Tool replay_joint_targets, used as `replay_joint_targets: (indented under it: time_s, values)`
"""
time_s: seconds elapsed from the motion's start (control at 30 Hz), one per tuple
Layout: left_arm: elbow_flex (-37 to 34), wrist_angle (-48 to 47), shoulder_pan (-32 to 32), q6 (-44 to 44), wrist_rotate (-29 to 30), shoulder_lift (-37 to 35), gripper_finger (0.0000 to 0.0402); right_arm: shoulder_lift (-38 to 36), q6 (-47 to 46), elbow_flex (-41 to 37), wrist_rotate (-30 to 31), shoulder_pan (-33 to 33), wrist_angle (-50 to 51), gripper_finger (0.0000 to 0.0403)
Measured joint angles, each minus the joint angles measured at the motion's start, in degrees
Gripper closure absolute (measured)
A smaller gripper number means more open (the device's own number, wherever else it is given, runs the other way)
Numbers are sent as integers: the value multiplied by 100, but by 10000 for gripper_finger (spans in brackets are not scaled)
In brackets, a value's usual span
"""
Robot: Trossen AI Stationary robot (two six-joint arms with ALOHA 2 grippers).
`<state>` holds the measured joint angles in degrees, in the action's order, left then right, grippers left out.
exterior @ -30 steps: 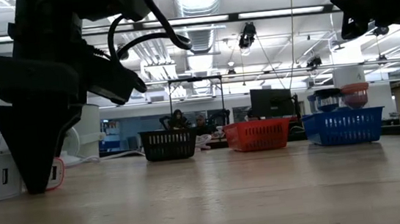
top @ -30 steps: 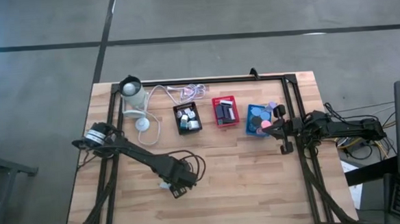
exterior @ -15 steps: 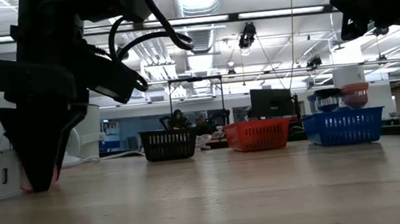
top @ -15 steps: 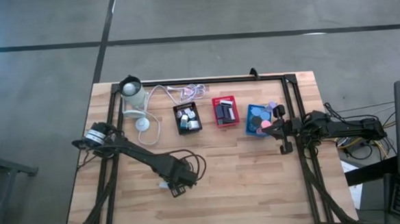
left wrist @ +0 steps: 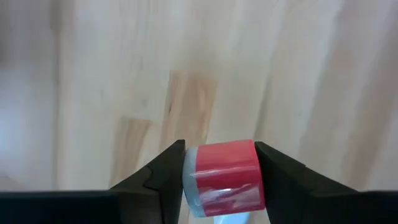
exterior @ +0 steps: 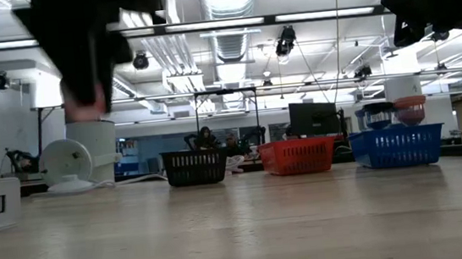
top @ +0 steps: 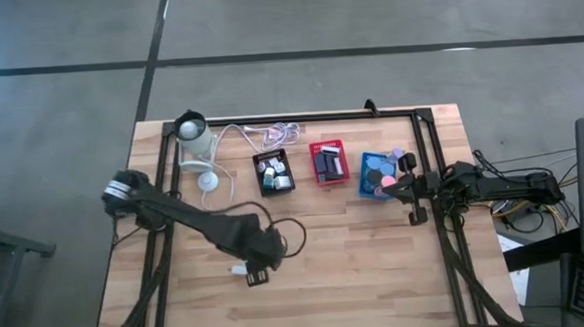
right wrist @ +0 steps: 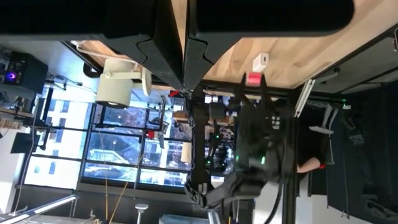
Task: Pick & Place Office items
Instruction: Put the pink charger adapter into the black bin
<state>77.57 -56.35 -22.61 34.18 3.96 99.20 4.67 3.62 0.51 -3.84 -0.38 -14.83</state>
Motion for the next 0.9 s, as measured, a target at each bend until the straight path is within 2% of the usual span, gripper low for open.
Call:
replay_joint_targets:
  time_s: [0.17,0.4,0.53,0.67,0.77,0.9]
  values:
    - [-66,463,0,-868,321,-894,232,0,-3,0,-2,-2,2,394]
    - [-893,1639,90,-1949,287,-2666,232,0,-45,0,-4,0,2,394]
    - [-1739,2552,114,-2505,359,-3816,232,0,-54,0,-4,0,2,394]
    - [-2824,3847,152,-2891,339,-4885,232,0,-48,0,-4,-2,2,394]
    - [-3629,4889,261,-3144,348,-5515,232,0,-46,0,-4,-1,2,394]
    - [-4524,5596,541,-3268,469,-6190,232,0,-53,0,-4,-2,2,394]
